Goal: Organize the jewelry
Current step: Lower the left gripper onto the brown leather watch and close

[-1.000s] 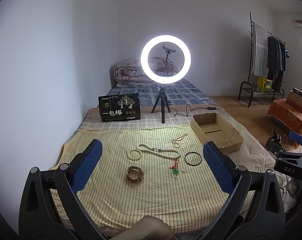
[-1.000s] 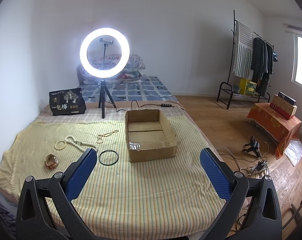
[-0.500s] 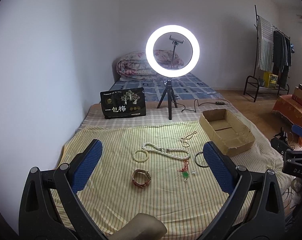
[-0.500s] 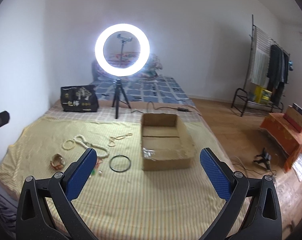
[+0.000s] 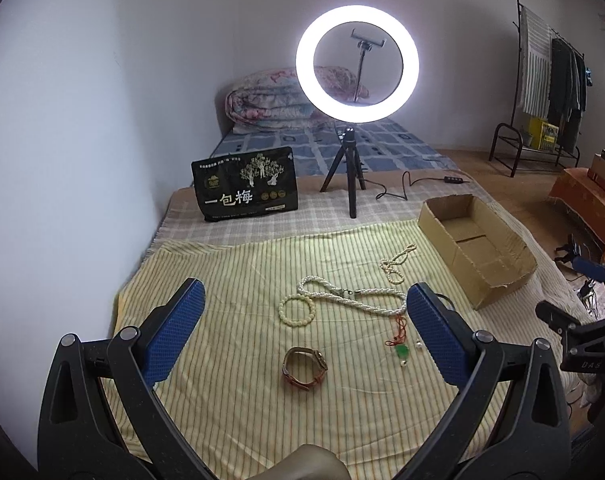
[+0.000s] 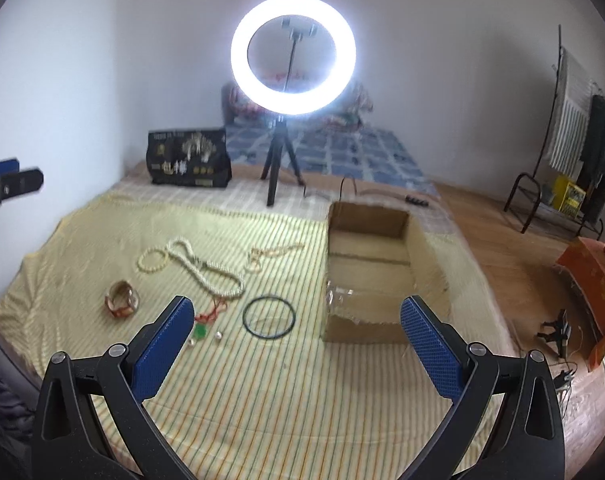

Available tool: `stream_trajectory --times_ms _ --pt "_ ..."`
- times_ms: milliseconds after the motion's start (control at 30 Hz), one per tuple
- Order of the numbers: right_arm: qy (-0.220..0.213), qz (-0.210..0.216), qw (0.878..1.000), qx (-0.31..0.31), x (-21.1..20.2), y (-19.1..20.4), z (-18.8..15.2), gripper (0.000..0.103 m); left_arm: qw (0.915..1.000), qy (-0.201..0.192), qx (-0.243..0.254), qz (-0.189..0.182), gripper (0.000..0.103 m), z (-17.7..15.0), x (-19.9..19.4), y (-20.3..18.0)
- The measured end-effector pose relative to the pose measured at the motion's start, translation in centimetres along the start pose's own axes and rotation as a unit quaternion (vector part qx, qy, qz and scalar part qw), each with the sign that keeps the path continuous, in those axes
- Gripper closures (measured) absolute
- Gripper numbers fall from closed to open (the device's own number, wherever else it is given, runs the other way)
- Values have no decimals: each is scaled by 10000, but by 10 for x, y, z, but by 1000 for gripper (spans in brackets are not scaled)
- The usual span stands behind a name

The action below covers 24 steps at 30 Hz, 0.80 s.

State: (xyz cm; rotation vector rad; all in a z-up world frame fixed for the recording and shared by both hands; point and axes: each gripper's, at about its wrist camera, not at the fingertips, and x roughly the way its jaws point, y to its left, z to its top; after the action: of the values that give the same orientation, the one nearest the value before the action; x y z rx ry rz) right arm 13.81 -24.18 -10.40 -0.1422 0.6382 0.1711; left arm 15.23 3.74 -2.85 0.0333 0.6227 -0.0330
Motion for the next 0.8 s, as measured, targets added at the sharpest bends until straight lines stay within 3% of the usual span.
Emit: stream_trajectory --times_ms 133,200,333,467,567,667,800 --pt "476 430 9979 14 27 3 -5 1 9995 260 -169 -71 11 0 27 15" --pt "754 617 9952 -45 43 8 -10 9 9987 475 -182 -99 18 -5 43 21" --pt "1150 925 9886 -315 66 21 -19 16 9933 1045 -374 -333 34 -19 71 32" --pt "1517 1171 9809 -322 89 29 -28 40 9817 1709 -677 -491 48 -38 102 48" --pt "1674 1296 9769 -284 104 33 -32 42 9744 2019 -864 -489 51 -52 119 55" --pt "1790 1390 9732 -385 116 39 -35 57 9678 2285 -934 -487 57 -63 133 56" --pt "2021 1503 9666 -464 136 48 -43 69 9531 2708 -1174 -671 65 -78 153 57"
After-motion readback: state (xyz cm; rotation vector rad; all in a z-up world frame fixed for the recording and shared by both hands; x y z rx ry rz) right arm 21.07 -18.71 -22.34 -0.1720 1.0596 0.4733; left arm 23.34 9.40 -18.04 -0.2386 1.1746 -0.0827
